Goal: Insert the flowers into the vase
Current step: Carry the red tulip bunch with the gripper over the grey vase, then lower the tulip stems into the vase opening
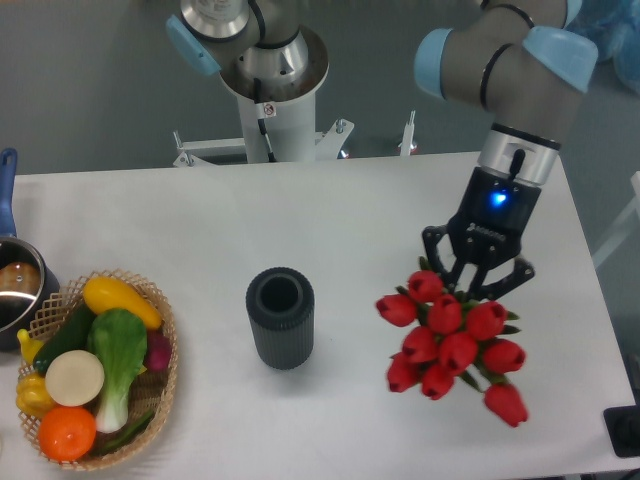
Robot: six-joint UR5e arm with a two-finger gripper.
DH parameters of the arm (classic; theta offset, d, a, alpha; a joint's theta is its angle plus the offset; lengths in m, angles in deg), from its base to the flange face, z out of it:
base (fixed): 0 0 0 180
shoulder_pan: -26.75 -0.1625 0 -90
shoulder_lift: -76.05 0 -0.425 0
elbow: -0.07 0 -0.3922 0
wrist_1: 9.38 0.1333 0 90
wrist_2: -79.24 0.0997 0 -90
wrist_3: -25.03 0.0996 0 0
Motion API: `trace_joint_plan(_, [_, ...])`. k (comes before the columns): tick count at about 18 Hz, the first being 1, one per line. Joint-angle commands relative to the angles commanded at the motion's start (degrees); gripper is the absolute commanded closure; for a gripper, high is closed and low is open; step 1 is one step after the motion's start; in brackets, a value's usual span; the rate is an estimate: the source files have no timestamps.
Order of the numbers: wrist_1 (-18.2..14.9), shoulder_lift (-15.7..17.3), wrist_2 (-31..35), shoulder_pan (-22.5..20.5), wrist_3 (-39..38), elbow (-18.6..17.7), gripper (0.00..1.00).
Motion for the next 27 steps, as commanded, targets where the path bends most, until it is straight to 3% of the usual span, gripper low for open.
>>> trace_joint_plan(9, [0.09,1.75,-18.91,0.97,0.26,-0.88,0.89])
trace_joint_plan(13, [0.44,4.30,-19.71,3.07,0.26,-3.95,0.89])
trace_joint_plan(17, [0.44,7.29,-20.86,4.40,0.79,-9.92,0.89])
trace_joint_plan(24, [0.53,9.14,-20.86,3.96,1.93,-16.43,0.89])
trace_joint_plan(27, [0.44,8.62,-21.03,3.61,5.27,-17.58,0.89])
